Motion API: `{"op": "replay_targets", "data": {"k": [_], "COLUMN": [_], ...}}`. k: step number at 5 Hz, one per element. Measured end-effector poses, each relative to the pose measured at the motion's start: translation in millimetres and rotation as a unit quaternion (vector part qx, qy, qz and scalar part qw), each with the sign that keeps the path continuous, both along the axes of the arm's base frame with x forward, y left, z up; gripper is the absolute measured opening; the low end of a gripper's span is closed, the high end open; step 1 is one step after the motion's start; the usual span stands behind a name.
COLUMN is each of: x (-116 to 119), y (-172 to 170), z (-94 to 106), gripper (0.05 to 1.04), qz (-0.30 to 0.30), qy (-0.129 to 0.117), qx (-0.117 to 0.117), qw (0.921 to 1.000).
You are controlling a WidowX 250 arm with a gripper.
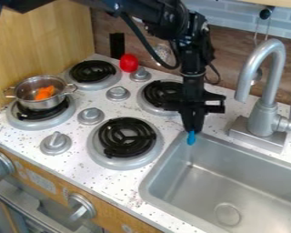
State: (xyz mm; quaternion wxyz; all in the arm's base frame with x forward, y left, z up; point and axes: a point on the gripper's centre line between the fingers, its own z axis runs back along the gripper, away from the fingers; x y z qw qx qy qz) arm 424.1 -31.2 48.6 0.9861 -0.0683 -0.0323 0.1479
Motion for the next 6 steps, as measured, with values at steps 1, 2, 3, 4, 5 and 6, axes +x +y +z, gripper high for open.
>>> {"op": "replay_targets", "data": {"k": [1,2,3,4,5,6], "x": [1,14,23,37,53,54], "y": [-2,2,11,24,33,37], "z": [2.4,10.5,-7.3,-11.7,-22.1,-22.4], "gripper": [0.114,0.106,0.102,0.082,0.071,0.085], "qz": [-0.006,0.011,0.035,0.074,0.116,0.129], "qy": [-0.002,-0.017,0.003,0.012,0.019,0.018], "qx": [0.003,0.014,0.029,0.055,0.071,0.069], "qw": [1.0,0.9997,0.999,0.9957,0.9905,0.9891]}}
